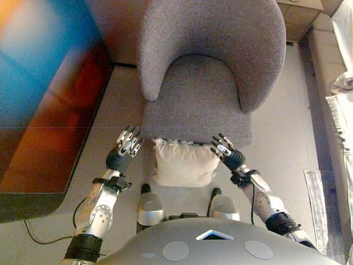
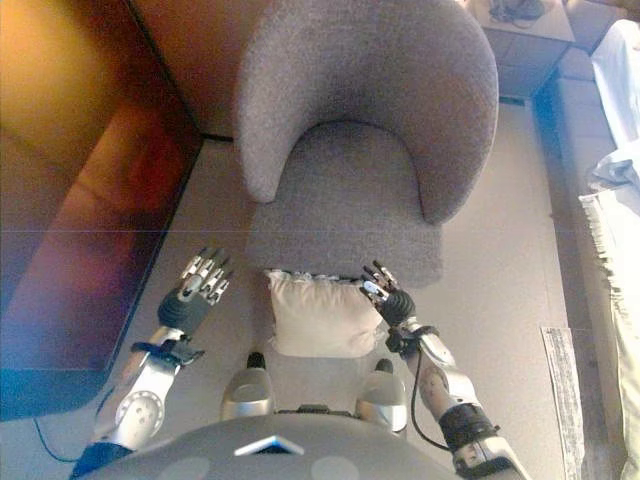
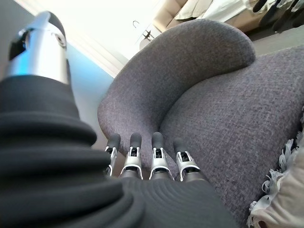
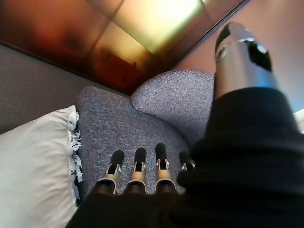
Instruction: Pick up the cushion and take it to the sofa
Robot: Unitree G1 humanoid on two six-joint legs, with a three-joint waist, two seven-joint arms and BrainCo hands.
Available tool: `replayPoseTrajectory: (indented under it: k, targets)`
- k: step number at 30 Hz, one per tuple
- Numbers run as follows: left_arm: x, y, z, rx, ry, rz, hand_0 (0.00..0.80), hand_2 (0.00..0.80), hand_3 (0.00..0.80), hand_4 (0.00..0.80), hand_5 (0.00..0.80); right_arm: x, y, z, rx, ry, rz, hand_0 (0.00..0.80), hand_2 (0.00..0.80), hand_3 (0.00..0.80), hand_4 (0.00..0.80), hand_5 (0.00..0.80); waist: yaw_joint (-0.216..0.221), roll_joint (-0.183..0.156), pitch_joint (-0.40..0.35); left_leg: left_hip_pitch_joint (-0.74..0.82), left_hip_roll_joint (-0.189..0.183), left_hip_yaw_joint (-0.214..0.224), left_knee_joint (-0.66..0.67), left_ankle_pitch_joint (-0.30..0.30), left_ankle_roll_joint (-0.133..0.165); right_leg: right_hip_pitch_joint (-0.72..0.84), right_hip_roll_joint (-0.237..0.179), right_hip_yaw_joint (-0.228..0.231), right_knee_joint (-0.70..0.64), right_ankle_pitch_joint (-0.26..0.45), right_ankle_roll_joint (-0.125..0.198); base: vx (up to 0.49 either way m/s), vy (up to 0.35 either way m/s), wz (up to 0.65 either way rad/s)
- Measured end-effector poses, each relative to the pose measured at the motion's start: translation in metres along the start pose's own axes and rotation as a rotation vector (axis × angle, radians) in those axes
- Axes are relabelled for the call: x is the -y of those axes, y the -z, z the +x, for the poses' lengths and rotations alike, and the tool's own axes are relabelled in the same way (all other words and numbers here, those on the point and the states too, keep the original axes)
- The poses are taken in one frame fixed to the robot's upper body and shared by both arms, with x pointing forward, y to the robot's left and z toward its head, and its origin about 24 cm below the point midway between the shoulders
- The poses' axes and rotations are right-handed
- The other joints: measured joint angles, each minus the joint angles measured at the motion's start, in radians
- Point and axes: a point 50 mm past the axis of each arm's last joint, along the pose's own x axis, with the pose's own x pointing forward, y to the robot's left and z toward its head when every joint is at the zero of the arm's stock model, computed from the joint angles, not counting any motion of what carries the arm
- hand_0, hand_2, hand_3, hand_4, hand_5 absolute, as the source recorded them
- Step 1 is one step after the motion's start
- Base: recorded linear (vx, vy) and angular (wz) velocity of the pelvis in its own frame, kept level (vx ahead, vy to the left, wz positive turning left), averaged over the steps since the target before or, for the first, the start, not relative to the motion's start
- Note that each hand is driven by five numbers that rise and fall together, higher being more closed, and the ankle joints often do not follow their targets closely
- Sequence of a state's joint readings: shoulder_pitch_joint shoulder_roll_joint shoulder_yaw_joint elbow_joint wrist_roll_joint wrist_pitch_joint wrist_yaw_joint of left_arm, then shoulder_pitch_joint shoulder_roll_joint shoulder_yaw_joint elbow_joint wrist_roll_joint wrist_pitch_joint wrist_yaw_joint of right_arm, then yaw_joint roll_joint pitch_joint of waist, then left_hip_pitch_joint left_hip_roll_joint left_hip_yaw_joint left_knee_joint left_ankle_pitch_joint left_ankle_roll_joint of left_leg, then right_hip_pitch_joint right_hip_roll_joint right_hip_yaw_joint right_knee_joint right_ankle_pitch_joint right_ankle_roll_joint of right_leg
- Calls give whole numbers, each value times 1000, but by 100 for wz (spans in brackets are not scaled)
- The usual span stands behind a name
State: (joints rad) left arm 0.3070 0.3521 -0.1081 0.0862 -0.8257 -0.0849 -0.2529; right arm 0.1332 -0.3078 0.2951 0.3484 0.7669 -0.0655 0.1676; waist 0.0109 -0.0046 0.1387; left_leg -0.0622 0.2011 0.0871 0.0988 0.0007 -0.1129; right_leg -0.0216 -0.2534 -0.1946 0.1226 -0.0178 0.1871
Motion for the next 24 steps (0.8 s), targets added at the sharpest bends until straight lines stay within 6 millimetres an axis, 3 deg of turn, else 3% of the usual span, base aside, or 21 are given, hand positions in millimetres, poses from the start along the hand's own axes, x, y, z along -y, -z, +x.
replayPoseTrajectory:
  k: [5,13,16,21,24]
  targets:
    - [-2,-1,8,-18,-61,123,0,0,0,0,0,2,0,-2,29,37,2,0,0,0,0,0,-25,15,-22,23,-33,-4,-49,28,-44,21,-35,-7,-30,14,31,49,60,14]
    - [3,4,9,-44,-33,115,0,0,0,0,0,0,7,-6,15,14,19,0,0,0,0,0,-24,10,-63,81,-37,27,-111,45,-58,56,-29,-5,-86,27,37,10,-4,-7]
    - [13,13,10,-93,105,-120,0,0,0,0,0,-7,4,-4,16,-111,224,0,0,0,0,0,-24,6,-65,87,-33,39,-124,48,-60,57,-27,-10,-102,39,37,-40,-48,-10]
    - [39,22,9,-83,388,-464,0,0,0,0,0,-47,-8,0,153,-535,755,0,0,0,0,0,-23,0,-64,89,-24,44,-132,50,-63,71,-14,-16,-138,56,33,34,-19,-2]
    - [53,26,10,-55,469,-693,0,0,0,0,0,-54,-12,4,231,-565,898,0,0,0,0,0,-24,-1,-65,109,-26,48,-148,53,-66,85,-14,-16,-145,57,34,58,16,-3]
